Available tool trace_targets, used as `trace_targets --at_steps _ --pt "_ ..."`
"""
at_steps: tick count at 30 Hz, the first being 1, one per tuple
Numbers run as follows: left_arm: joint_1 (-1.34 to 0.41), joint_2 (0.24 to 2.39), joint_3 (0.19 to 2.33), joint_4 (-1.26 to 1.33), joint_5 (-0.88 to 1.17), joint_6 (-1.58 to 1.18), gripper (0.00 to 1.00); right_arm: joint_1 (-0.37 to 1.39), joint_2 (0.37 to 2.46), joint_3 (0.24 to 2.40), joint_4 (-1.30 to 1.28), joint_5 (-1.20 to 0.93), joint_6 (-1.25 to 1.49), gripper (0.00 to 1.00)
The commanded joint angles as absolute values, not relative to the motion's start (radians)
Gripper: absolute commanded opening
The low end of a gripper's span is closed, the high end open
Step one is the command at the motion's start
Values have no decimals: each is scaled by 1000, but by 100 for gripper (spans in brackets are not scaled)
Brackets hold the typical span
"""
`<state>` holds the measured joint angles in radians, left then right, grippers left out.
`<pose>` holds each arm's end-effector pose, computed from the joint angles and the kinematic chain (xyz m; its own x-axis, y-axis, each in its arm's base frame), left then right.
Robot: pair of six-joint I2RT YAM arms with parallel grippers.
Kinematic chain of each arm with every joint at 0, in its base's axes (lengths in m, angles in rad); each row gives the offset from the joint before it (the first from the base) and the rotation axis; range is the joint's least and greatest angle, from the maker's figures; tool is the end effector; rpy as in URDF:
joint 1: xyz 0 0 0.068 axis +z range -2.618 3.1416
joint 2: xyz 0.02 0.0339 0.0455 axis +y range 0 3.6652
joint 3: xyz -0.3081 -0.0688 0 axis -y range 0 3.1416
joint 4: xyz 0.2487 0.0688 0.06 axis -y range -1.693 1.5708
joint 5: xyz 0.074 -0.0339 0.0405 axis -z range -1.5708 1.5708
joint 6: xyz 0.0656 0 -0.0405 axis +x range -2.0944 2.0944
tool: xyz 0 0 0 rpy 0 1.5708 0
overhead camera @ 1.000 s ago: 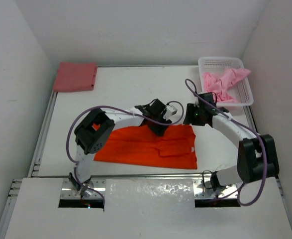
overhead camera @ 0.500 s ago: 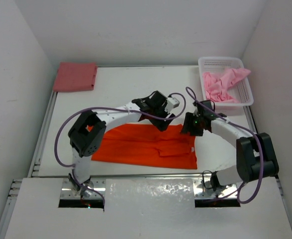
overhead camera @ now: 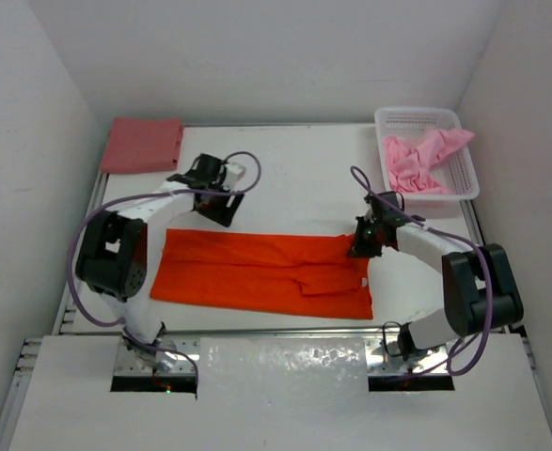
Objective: Fold and stack the t-shirts
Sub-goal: Fold the other side of the tshirt into a rectangle
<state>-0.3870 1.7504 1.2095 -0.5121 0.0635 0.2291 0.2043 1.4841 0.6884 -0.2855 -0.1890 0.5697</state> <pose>0.3579 -0.1504 0.2188 -0.6915 0.5266 -0.4946 0.5779 0.8140 0.0587 0.2671 0.0679 0.1626 -0.8818 0.3583 -0.3066 0.2255 0.8913 0.3933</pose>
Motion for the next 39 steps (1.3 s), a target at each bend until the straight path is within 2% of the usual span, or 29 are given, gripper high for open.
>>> trace_targets --at_steps 1,6,10,11,12,14,15,17,18,21,24,25,27,28,30,34,37,39 --pt "-295 1642 1125 -509 40 287 68 199 1454 670 -282 -175 577 0" --pt "-108 1620 1031 -456 23 325 68 199 1370 657 -361 -132 577 0" --pt "-37 1638 1020 -433 34 324 68 199 1414 641 -348 -166 586 0" --pt "-28 1637 1023 -436 44 324 68 199 1422 646 -365 -164 587 8" --pt "-19 1634 1035 -446 48 325 68 199 1430 663 -379 -138 583 41" --pt "2 1623 1051 -459 58 337 68 199 1419 698 -458 -98 554 65" --pt "36 1611 1061 -466 64 344 69 199 1390 737 -489 -71 543 83" --pt "84 1605 1071 -475 72 376 73 198 1350 776 -590 -3 509 97" --pt "100 1608 1075 -486 66 391 74 199 1332 802 -618 5 496 99" --pt "104 1624 1060 -497 69 452 77 198 1289 790 -712 5 485 99" --pt "107 1661 1042 -499 130 494 79 198 1235 695 -719 -70 508 94" --pt "110 1673 1040 -499 143 508 79 198 1218 669 -707 -78 526 91" --pt "126 1704 1032 -494 184 517 77 198 1164 579 -686 -107 566 76" --pt "130 1715 1029 -489 198 525 72 198 1137 548 -643 -154 578 65" --pt "144 1718 1025 -486 212 532 67 201 1126 473 -606 -181 612 57" --pt "147 1710 1012 -499 248 549 53 202 1147 442 -542 -192 624 55" --pt "147 1712 988 -506 247 555 36 202 1184 426 -522 -196 617 49" --pt "149 1710 965 -509 242 557 29 202 1222 413 -503 -192 611 35"
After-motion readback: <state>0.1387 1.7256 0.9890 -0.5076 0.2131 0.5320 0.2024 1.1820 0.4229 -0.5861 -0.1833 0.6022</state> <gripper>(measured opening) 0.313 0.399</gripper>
